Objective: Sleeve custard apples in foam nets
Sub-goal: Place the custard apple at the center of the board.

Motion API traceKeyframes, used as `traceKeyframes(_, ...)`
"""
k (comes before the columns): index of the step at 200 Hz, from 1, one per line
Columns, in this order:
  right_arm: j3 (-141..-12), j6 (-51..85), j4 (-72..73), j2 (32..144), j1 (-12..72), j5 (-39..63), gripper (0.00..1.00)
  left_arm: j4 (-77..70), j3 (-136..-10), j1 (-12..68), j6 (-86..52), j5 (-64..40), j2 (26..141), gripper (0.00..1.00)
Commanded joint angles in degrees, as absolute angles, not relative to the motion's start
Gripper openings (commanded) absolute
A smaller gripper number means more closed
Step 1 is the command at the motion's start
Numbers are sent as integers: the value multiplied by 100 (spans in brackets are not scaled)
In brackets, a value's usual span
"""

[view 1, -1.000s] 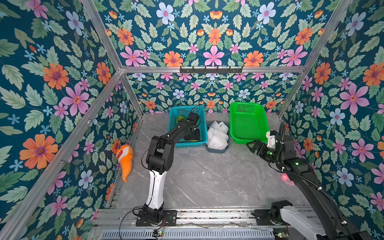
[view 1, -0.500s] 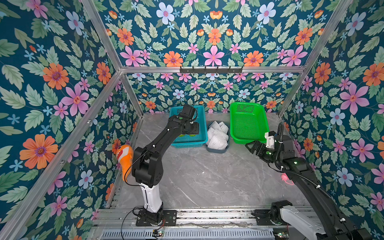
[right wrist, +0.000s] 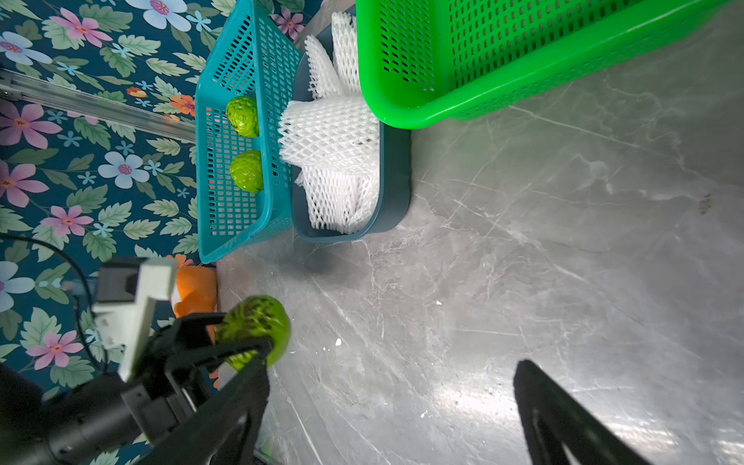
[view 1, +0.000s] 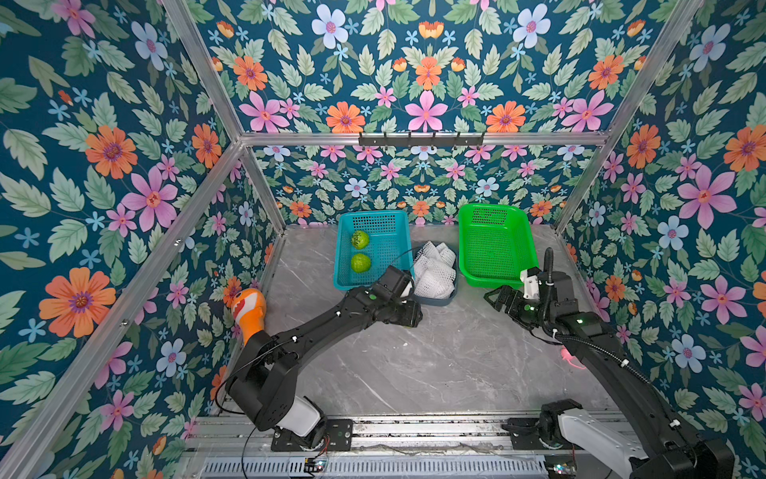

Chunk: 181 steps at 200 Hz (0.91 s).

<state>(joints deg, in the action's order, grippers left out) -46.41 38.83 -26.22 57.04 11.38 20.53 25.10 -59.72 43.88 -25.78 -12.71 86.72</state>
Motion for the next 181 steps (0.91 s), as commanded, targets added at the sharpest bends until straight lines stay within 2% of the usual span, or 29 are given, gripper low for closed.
traceKeyframes(1, -4651, 3981, -2382, 5781, 1174, 2018, 96, 1741, -5739, 4686, -2739, -1157, 8803, 55)
traceKeyframes(92, -4687, 3981, -2445, 5958, 1416, 1723, 95, 1834, -5878, 5431, -2453, -633, 9859, 58)
traceKeyframes(109, -4713, 3981, -2445, 5972, 1425, 1734, 95, 1927, -5938, 5483, -2400, -480, 9909, 63)
traceKeyframes(134, -4728, 3981, -2437, 6002, 1433, 1733, 95, 2003, -5998, 5502, -2340, -349, 9907, 77)
traceKeyframes(181, -4759, 3981, -2482, 6012, 1459, 1705, 95, 2096, -6224, 5496, -2285, -272, 9794, 86)
